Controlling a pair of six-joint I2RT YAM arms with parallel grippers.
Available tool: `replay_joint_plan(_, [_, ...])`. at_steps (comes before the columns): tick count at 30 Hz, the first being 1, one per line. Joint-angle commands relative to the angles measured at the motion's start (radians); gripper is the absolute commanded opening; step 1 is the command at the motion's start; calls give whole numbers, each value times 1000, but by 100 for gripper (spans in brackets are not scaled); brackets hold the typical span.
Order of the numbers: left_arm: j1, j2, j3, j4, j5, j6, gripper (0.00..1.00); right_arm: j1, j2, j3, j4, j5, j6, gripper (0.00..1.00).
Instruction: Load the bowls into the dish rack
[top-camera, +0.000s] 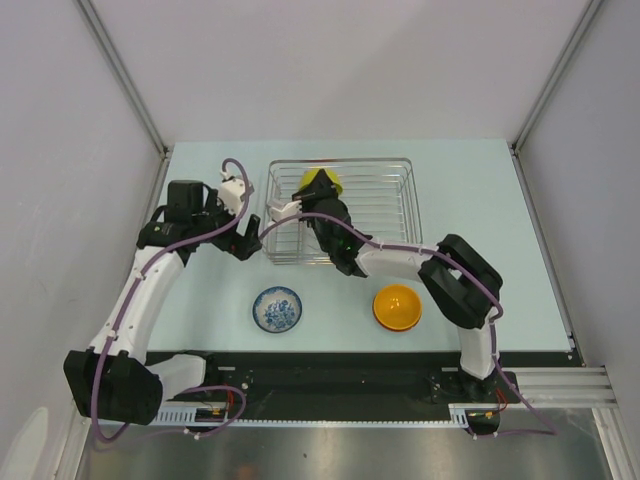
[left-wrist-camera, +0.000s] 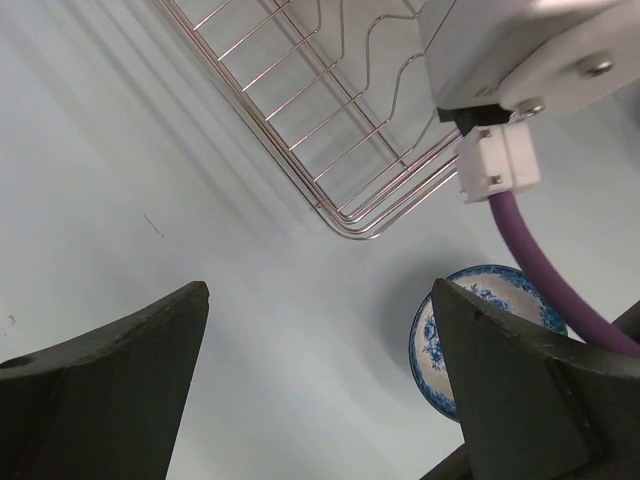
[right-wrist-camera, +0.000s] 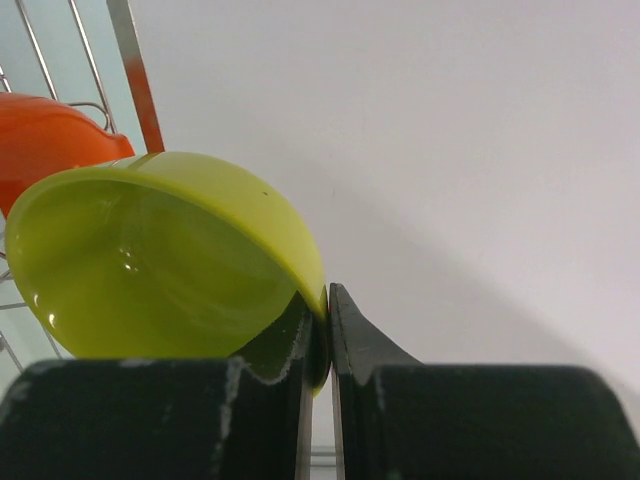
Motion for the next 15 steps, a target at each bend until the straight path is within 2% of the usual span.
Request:
replay_joint_plan(1, [19,-31,0,25,40,23,98,12,27,11,139,-9,-65,0])
replay_joint_plan(15, [44,-31,-13,28,68,32,99,14,100,-8,225,-2,-104,0])
